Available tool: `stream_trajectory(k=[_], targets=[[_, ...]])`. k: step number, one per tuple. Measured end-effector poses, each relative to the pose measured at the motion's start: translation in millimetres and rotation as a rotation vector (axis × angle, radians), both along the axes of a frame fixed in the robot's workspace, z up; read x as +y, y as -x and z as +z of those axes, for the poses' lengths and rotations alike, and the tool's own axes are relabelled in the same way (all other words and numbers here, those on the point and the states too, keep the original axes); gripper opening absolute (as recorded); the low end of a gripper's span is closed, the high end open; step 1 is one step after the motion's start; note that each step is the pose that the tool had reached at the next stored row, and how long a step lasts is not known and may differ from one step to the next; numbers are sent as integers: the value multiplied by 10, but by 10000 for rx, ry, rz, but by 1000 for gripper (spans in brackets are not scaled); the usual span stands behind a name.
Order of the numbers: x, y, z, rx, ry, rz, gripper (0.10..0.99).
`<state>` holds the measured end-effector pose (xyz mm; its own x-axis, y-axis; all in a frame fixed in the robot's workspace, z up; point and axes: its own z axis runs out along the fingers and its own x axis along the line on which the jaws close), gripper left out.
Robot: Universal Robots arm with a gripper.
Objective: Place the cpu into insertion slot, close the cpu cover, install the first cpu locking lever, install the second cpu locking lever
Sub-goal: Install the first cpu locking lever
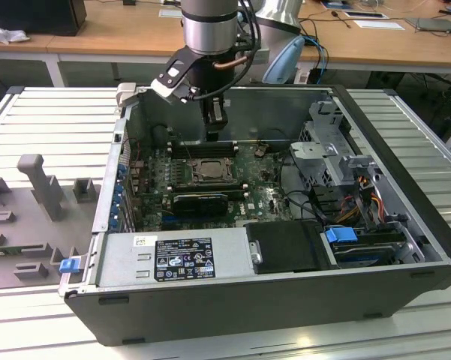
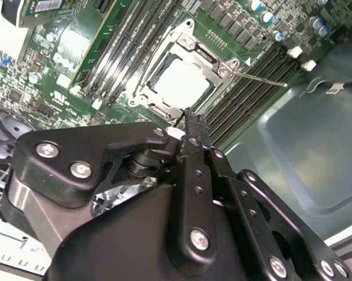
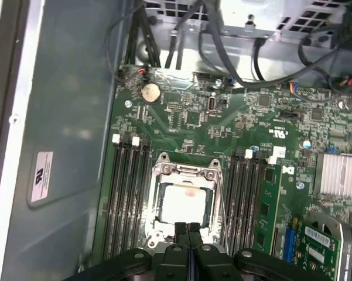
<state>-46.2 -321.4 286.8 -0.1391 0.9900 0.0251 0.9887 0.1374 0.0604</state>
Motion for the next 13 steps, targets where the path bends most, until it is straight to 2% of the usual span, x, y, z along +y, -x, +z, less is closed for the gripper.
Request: stream_trajectory(k=[5,13], targets=[[0,0,0,2,0,721,106],[0,0,0,3,0,1444,106]])
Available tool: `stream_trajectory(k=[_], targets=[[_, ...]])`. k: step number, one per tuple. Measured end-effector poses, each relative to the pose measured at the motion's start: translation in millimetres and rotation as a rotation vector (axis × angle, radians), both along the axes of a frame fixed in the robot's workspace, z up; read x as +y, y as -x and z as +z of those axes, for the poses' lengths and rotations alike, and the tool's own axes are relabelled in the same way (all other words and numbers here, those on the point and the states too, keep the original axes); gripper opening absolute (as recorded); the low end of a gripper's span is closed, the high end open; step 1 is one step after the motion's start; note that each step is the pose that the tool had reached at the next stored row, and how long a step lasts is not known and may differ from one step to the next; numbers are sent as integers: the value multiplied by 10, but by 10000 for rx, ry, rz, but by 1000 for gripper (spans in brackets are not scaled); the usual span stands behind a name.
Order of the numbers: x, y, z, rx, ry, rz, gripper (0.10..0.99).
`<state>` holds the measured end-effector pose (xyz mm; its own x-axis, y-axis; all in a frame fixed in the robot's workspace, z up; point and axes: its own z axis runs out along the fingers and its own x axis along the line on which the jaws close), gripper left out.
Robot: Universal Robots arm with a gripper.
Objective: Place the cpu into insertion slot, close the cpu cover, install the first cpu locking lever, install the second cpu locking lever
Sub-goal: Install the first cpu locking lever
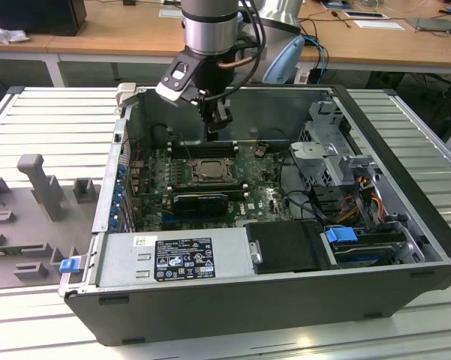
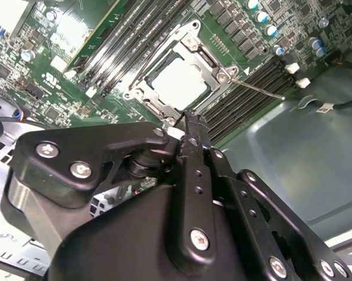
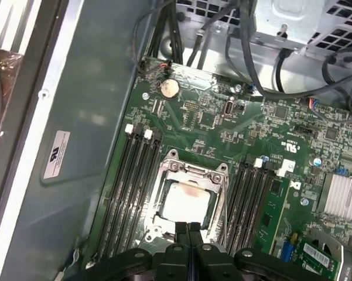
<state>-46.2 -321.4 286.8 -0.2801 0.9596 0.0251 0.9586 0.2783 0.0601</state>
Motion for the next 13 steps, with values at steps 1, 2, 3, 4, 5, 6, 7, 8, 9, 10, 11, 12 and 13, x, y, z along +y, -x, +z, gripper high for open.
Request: stream_trajectory(k=[1,2,3,4,5,6,7,8,9,10,11,12,13], targets=[[0,0,0,0,0,139,106],[0,0,0,0,0,290,106],[0,0,0,0,0,357,106],[0,-1,0,0,0,421,106],[0,0,0,0,0,483,106],[0,-1,0,0,0,552,106],[0,-1,0,1,0,654,106],[0,-1,0,0,0,718,106],[0,0,0,0,1,773,106],[0,-1,0,0,1,829,106],[0,-1,0,0,1,918,106],[0,-1,0,0,1,968,106],[0,-1,0,0,1,1020,106]])
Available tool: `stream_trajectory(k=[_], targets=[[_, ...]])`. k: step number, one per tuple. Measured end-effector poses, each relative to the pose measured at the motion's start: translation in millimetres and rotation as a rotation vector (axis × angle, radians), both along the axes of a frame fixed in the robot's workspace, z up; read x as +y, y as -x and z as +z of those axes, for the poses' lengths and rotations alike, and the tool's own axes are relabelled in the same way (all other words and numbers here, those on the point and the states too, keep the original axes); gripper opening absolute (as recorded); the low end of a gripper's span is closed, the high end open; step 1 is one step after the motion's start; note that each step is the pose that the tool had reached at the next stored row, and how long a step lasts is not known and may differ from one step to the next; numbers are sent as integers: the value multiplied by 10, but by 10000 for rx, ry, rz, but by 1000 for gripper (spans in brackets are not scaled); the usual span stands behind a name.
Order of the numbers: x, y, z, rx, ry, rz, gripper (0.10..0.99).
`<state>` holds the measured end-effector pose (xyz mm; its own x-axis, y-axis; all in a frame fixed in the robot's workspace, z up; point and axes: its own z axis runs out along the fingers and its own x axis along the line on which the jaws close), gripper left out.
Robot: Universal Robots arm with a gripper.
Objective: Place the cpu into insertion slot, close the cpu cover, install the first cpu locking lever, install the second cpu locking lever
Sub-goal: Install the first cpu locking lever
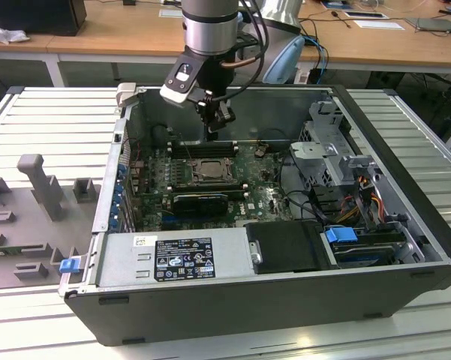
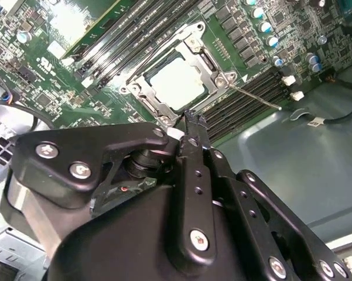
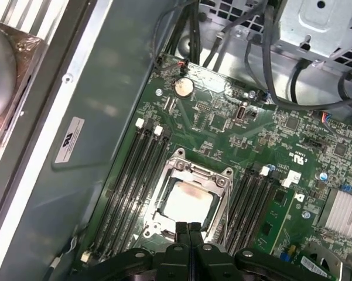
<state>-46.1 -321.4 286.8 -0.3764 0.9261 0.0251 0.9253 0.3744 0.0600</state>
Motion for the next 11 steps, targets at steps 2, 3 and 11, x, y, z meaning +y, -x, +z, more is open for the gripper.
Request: stream_trajectory(k=[2,3,11], targets=[[0,0,0,0,0,177,106],[0,0,0,0,0,258,106],[0,-2,0,0,0,758,106]])
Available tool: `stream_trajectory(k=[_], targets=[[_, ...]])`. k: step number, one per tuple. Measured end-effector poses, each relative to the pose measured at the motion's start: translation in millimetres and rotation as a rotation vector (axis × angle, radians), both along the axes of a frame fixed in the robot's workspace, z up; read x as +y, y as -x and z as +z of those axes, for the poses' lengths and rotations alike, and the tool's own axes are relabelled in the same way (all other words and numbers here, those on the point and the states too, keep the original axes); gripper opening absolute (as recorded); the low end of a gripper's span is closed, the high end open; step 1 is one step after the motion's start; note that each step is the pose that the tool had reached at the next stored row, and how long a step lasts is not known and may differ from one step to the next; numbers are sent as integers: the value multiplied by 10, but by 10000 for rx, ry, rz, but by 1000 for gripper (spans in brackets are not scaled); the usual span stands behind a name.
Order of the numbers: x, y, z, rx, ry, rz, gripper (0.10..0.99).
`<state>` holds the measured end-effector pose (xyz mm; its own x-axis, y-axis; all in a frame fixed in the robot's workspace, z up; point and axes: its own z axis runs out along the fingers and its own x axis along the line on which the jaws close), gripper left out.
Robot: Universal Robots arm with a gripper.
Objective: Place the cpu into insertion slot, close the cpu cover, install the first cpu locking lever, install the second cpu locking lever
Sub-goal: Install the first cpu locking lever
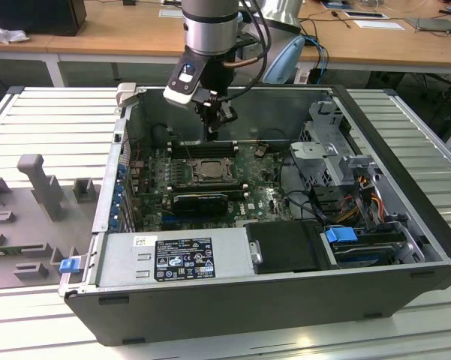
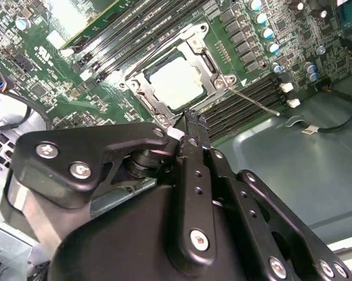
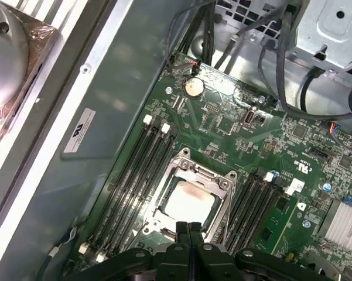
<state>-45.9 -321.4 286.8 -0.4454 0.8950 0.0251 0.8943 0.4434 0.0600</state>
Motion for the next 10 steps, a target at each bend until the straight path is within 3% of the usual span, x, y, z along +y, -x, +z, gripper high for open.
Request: stream_trajectory(k=[10], targets=[[0,0,0,0,0,718,106]])
